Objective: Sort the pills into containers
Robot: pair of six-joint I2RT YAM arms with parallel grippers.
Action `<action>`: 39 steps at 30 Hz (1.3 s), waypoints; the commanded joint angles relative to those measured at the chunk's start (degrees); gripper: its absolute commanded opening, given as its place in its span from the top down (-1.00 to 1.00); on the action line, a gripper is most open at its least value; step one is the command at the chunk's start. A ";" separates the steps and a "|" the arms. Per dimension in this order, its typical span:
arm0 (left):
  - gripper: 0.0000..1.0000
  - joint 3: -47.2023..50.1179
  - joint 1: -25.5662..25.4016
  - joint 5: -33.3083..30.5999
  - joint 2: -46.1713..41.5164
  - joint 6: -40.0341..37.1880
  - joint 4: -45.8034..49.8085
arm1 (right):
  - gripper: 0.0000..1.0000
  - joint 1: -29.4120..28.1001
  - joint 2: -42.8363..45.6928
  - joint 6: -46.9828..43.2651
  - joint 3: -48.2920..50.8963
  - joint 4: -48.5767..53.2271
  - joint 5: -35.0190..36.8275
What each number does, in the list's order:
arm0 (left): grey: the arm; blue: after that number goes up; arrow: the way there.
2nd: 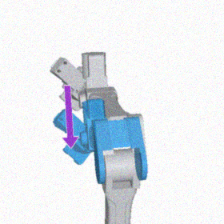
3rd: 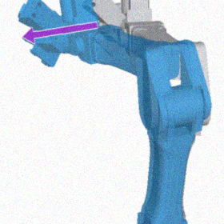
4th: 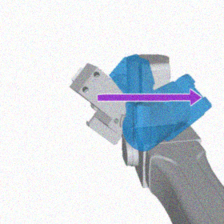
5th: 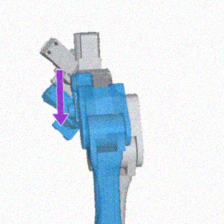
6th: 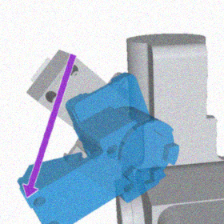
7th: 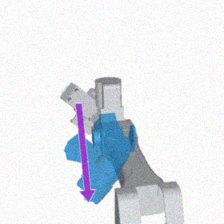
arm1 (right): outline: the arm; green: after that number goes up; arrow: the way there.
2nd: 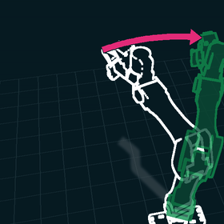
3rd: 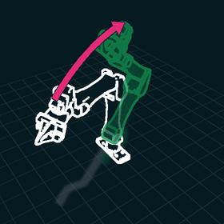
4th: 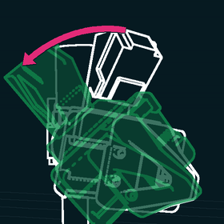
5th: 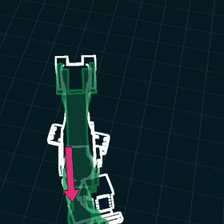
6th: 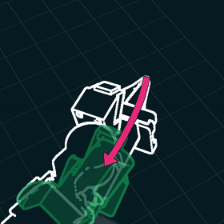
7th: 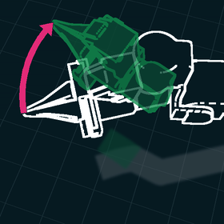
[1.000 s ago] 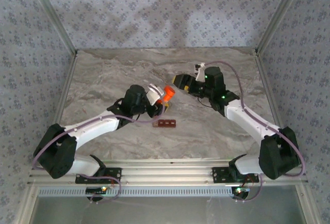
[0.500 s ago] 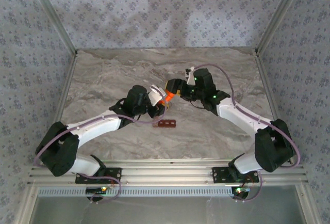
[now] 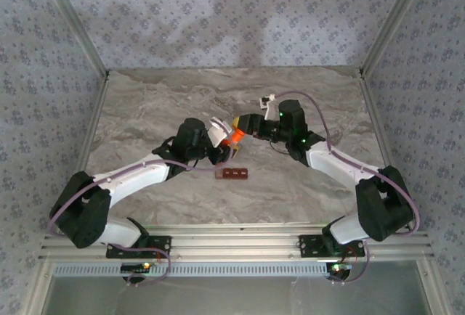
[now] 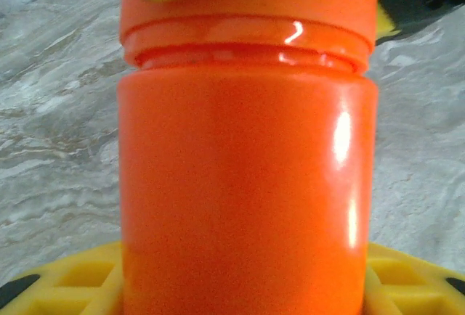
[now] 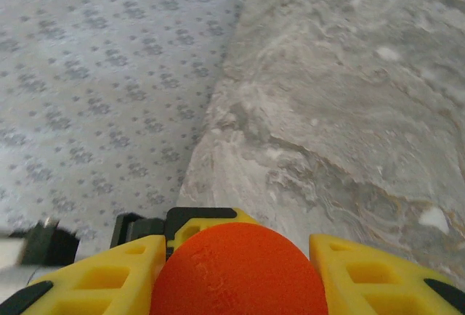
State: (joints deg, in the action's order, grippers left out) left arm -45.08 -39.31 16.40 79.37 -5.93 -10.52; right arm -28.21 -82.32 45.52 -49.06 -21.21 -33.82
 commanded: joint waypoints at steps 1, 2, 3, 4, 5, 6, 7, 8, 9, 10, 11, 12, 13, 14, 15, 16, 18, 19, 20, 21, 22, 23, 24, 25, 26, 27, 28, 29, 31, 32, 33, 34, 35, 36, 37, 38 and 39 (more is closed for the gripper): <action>1.00 0.23 2.79 11.16 -4.12 5.91 -5.49 | 0.16 3.58 -1.39 -8.02 3.55 -15.71 -7.69; 1.00 0.37 3.48 13.24 -4.29 6.94 -6.15 | 0.14 3.90 -1.51 -8.92 3.58 -15.76 -8.29; 1.00 0.35 4.00 14.73 -4.31 7.83 -6.46 | 0.10 4.17 -1.73 -8.96 3.36 -15.22 -8.68; 1.00 0.36 4.30 15.42 -4.36 8.24 -6.57 | 0.07 4.35 -1.87 -8.98 3.12 -15.06 -9.07; 1.00 0.42 4.50 15.44 -4.37 8.48 -6.67 | 0.05 4.38 -2.01 -8.84 2.92 -15.18 -9.20; 1.00 0.41 4.50 14.72 -4.40 8.26 -6.29 | -0.03 4.64 -1.92 -7.47 2.76 -14.72 -8.69; 1.00 0.45 4.50 13.98 -4.41 7.87 -5.92 | -0.18 4.86 -1.68 -6.02 2.78 -14.91 -8.47; 1.00 0.49 4.50 12.68 -4.40 7.56 -5.55 | -0.33 5.20 -1.21 -4.32 2.89 -15.19 -8.01; 1.00 0.48 4.47 11.44 -4.40 6.93 -4.92 | -0.41 5.63 -0.25 -2.97 2.54 -12.92 -6.52; 1.00 0.44 4.42 10.37 -4.50 6.30 -4.41 | -0.43 5.88 0.50 -2.53 2.23 -11.22 -5.62; 1.00 0.44 4.26 9.08 -4.56 5.81 -3.87 | -0.46 6.28 1.65 -1.86 2.29 -10.01 -4.22; 1.00 0.43 4.09 7.60 -4.56 4.96 -2.94 | -0.49 6.47 2.90 -1.09 1.68 -5.73 -1.59; 1.00 0.20 3.83 6.53 -4.58 3.98 -2.16 | -0.49 6.59 3.85 -0.64 0.99 -2.02 0.49; 1.00 0.17 3.39 4.90 -4.67 2.88 -1.52 | -0.50 6.73 4.67 0.23 0.84 -0.28 2.17; 1.00 0.17 2.97 3.30 -4.67 1.72 -0.90 | -0.50 6.84 5.41 1.49 0.37 2.34 3.97; 1.00 0.17 2.57 2.12 -4.71 0.87 -0.50 | -0.50 6.85 5.77 2.72 -0.36 5.38 5.51; 1.00 0.04 2.10 0.58 -4.50 -0.27 0.20 | -0.50 6.63 6.06 4.76 -1.32 9.30 7.43; 1.00 0.05 2.01 0.31 -4.33 -0.56 0.32 | -0.50 6.49 6.00 5.74 -1.80 10.98 8.07; 1.00 -0.15 1.87 0.00 -4.18 -0.96 0.58 | -0.50 6.32 5.95 6.56 -1.75 11.08 8.40; 1.00 -0.27 1.48 -0.67 -4.08 -1.42 0.95 | -0.50 6.01 5.84 7.14 -1.96 11.37 8.81; 1.00 -0.47 1.24 -1.20 -3.90 -1.88 1.26 | -0.51 5.82 5.72 7.53 -2.17 11.79 9.03; 1.00 -0.66 0.76 -1.75 -3.75 -2.42 1.67 | -0.52 5.43 5.49 7.59 -2.47 11.48 8.95; 1.00 -0.98 0.41 -2.19 -3.55 -2.83 2.02 | -0.53 5.03 5.33 7.47 -2.99 12.34 9.08; 1.00 -1.19 0.16 -2.54 -3.38 -3.02 2.34 | -0.53 4.55 5.02 7.27 -3.61 13.20 9.29; 1.00 -1.57 -0.12 -2.77 -3.07 -3.38 2.72 | -0.54 4.02 4.75 6.92 -4.04 13.34 9.39; 1.00 -2.00 -0.43 -2.87 -2.72 -3.68 3.13 | -0.54 3.50 4.49 6.84 -4.44 13.68 9.52; 1.00 -2.26 -0.59 -3.00 -2.50 -3.93 3.46 | -0.54 3.17 4.21 6.87 -4.70 13.62 9.65; 1.00 -2.53 -0.77 -3.09 -2.10 -4.16 3.79 | -0.54 2.69 3.89 6.85 -4.88 13.52 9.75; 1.00 -3.03 -1.22 -3.22 -1.54 -4.57 4.25 | -0.53 1.90 3.42 6.70 -5.34 13.55 10.03; 1.00 -3.29 -1.42 -3.37 -1.29 -4.80 4.48 | -0.52 1.46 3.09 6.63 -5.64 13.62 10.06; 1.00 -3.46 -1.70 -3.55 -1.07 -4.87 4.61 | -0.52 1.09 2.66 6.53 -5.98 13.78 10.01; 1.00 -3.65 -1.86 -3.70 -0.85 -4.96 4.70 | -0.52 0.73 2.40 6.45 -6.19 13.95 10.05; 1.00 -3.84 -2.11 -3.89 -0.66 -5.14 4.80 | -0.51 0.41 1.91 6.43 -6.31 13.87 9.93; 1.00 -4.04 -2.22 -3.92 -0.47 -5.25 4.86 | -0.51 0.02 1.51 6.47 -6.47 13.83 9.86; 1.00 -4.11 -2.30 -3.99 -0.36 -5.25 4.90 | -0.51 -0.38 1.24 6.49 -6.49 13.83 9.97; 1.00 -4.20 -2.39 -4.02 -0.23 -5.31 4.90 | -0.51 -0.75 1.08 6.42 -6.49 13.66 9.88; 1.00 -4.26 -2.39 -4.01 -0.20 -5.34 4.90 | -0.50 -1.09 1.02 6.32 -6.49 13.63 9.97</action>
State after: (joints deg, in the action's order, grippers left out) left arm -47.18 -41.32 12.73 78.87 -10.07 -5.72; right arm -28.40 -80.64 51.62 -53.89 -8.43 -24.77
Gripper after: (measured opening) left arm 0.525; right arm 0.753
